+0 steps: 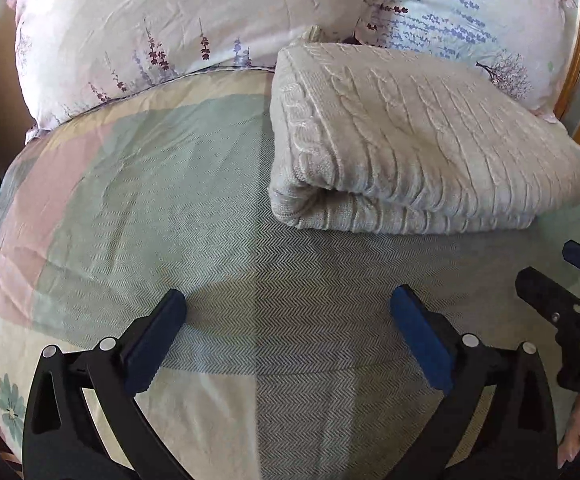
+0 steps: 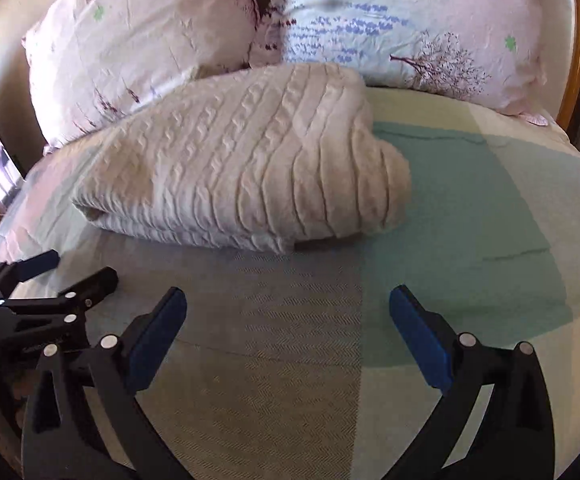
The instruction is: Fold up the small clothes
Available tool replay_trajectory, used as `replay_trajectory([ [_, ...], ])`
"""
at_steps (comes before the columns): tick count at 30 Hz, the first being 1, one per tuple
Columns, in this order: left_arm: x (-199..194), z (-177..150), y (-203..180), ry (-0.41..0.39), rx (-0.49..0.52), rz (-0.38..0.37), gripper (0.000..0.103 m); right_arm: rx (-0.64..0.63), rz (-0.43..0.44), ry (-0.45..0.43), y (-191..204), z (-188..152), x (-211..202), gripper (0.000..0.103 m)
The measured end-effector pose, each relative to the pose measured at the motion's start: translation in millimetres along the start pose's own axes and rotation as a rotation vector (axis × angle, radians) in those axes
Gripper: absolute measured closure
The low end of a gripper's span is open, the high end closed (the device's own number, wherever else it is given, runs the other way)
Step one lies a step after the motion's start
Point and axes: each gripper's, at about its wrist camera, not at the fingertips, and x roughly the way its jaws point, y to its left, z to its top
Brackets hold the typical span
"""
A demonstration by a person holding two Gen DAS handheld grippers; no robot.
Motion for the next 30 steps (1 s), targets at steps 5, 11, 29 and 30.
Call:
replay_trajectory([
  [5,1.5,0.0,3.6,0.003,-0.008,-0.012,0.001,-0.01,-0.064,0.033,5.9,-1.4,6.5,0.002],
  [11,1.3,0.0,3.2,0.003,-0.008,-0.011,0.001,-0.01,-0.061,0.033,4.8,-0.6,8.7,0.002],
  [29,1.7,0.2,4.4,0.003,-0.007,-0.012,0.001,-0.009,-0.061,0.033,5.4,-0.7,7.8,0.002],
  [30,1.6,0.2,4.0,0.003,-0.008,-0.012,0.001,-0.009,-0.061,0.033,5.4,-0.7,7.8,0.002],
])
